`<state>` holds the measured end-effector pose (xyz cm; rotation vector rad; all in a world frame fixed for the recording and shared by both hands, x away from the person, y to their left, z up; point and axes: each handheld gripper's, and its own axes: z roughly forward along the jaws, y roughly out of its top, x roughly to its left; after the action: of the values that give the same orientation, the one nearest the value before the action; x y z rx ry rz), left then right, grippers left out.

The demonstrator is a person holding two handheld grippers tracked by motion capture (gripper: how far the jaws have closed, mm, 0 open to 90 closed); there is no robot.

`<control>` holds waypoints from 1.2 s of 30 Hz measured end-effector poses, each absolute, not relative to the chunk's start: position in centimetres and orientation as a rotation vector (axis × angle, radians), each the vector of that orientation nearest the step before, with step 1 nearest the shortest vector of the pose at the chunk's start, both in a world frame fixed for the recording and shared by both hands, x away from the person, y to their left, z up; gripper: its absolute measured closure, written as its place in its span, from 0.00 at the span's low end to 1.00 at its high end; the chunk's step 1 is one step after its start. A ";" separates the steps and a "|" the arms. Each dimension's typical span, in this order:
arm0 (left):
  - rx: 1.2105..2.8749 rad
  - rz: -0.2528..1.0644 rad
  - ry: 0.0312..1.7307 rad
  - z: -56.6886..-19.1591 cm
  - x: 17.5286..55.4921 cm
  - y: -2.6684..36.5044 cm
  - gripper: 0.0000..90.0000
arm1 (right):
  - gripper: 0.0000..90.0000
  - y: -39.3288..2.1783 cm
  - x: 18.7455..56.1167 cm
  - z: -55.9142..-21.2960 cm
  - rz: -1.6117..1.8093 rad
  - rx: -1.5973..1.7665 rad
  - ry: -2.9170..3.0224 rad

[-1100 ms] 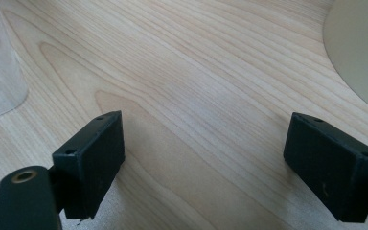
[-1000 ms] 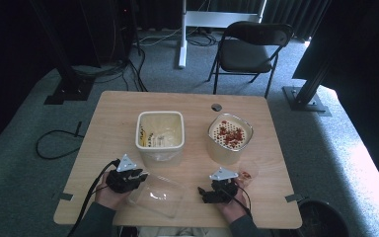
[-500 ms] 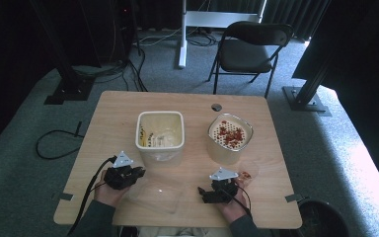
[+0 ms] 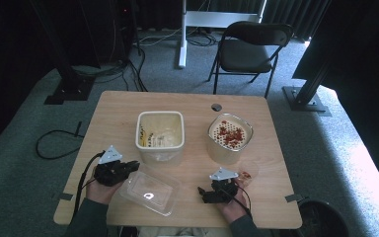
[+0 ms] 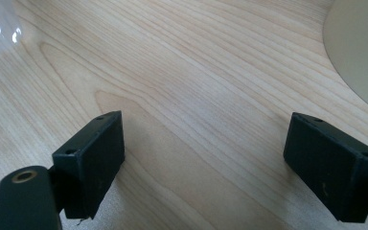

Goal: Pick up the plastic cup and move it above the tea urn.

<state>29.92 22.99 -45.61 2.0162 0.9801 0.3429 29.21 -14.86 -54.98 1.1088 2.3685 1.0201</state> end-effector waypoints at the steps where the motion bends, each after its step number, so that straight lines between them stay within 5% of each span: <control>1: 2.018 0.358 0.987 -45.4 29.9 23.2 0.93 | 0.15 -14.9 29.2 -55.0 1.020 1.109 2.369; 36: 1.860 0.415 0.928 -37.1 30.1 27.6 0.93 | 0.15 -14.8 29.3 -55.0 1.017 1.122 2.361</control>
<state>30.09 27.57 -37.08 1.8598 0.9283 0.4152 29.28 -14.84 -54.96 1.1215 2.3613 1.0167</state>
